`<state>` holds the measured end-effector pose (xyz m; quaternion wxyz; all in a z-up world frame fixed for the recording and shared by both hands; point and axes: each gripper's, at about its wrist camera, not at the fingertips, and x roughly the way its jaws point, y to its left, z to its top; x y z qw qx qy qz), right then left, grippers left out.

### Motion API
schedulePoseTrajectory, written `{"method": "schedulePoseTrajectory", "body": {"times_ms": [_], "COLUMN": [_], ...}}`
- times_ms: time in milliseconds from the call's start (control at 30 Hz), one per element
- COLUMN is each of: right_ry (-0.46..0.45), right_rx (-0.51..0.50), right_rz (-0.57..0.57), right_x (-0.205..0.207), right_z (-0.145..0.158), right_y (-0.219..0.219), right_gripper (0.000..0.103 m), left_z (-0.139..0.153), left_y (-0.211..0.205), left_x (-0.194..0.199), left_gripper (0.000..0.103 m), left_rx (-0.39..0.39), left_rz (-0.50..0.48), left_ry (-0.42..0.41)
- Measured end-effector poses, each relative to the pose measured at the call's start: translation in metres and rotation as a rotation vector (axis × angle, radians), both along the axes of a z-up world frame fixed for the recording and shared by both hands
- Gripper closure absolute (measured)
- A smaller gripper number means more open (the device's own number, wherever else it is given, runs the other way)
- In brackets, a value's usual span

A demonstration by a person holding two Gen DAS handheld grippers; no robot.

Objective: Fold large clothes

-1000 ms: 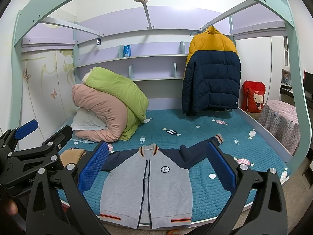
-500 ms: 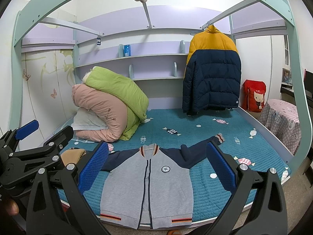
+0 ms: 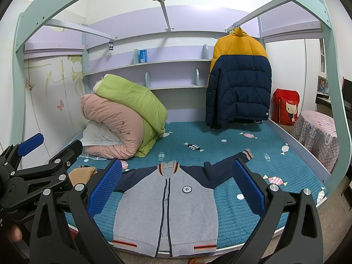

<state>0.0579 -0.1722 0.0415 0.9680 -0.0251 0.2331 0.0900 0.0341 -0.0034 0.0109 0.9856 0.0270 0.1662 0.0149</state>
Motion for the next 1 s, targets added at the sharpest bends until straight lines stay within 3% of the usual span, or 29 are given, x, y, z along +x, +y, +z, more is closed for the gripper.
{"method": "schedulePoseTrajectory", "body": {"times_ms": [667,833,1000], "right_ry": [-0.013,0.032,0.117], "right_rx": [0.017,0.003,-0.034], "right_rz": [0.064,0.109,0.156], "right_x": [-0.021,-0.002,0.042], "right_z": [-0.001,-0.019,-0.063], "right_y": [0.011,0.025,0.045], "right_gripper": [0.007,0.007,0.007], "left_z": [-0.006,-0.028,-0.076], "left_y": [0.019,0.035,0.058], "left_x": [-0.035,-0.016,0.036], "left_gripper": [0.003,0.003,0.004], "left_rx": [-0.007,-0.043,-0.104], "left_rz": [0.036,0.048,0.045], "left_ry": [-0.020,0.052,0.142]}}
